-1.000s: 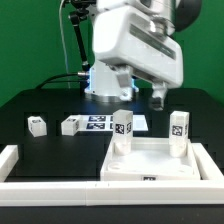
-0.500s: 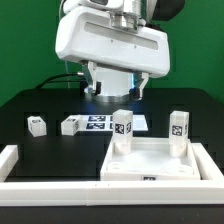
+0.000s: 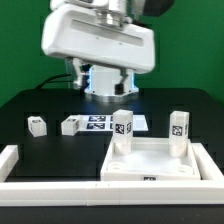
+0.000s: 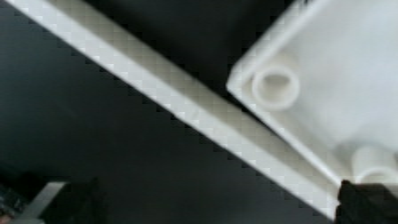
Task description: Assemble square table
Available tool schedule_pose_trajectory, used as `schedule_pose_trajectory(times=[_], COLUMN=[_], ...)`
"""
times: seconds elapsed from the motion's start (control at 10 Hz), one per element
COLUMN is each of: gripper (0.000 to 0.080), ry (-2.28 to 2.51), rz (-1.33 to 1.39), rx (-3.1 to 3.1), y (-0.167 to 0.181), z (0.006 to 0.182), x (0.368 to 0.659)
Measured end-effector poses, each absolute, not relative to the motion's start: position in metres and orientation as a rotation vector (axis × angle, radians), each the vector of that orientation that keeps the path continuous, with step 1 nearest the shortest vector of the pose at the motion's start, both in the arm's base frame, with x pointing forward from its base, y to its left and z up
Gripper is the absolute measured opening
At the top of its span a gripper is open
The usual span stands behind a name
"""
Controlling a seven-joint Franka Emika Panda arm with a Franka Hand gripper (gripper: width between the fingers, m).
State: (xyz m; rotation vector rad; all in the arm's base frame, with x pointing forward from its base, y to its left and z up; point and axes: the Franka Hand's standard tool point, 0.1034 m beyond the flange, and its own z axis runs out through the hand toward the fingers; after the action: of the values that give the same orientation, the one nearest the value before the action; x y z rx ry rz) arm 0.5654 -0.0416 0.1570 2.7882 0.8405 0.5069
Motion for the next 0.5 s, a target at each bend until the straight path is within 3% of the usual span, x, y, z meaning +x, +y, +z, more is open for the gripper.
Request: schedule_pose_trajectory(times=[0.2,0.5], gripper=[0.0649,0.0649], ry=[0.837,0.844], rz=[0.351,0.296], rx=[2.848,2.867], y=[-0.087,-0.094], z=[0.151,0.145], x=[0.524,0.518])
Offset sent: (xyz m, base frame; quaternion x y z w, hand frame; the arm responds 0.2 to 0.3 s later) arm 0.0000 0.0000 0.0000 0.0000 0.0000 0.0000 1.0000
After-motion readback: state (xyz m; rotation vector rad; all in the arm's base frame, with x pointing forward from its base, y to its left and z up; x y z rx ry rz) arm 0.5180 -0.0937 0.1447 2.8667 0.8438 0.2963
